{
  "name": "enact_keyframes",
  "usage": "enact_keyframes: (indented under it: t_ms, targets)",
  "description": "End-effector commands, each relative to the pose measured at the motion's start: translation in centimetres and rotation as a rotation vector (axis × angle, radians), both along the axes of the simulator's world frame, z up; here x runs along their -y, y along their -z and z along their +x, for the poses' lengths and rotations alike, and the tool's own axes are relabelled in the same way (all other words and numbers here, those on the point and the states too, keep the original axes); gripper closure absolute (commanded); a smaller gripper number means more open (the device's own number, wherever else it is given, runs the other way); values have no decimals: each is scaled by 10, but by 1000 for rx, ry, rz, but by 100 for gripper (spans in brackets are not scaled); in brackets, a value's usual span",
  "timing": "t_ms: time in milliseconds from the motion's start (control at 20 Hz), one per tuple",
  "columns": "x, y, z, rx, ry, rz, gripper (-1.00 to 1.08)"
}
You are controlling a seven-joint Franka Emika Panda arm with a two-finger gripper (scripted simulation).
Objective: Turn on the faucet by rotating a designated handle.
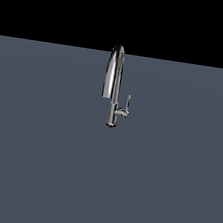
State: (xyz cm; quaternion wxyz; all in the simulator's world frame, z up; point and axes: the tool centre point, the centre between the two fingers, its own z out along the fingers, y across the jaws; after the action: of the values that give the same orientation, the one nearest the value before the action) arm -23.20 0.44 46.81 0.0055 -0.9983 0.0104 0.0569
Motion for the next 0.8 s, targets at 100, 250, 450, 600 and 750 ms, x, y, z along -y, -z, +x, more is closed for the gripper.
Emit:
enact_keyframes:
  t_ms: [100, 250, 450, 600, 750]
  targets:
    - [-1, 4, 20, -42, 53, 47, 108]
    - [-2, 9, 37, -77, 98, 86, 108]
    - [-1, 15, 61, -127, 161, 142, 108]
    - [0, 21, 79, -165, 210, 185, 108]
    - [2, 28, 97, -203, 259, 229, 108]
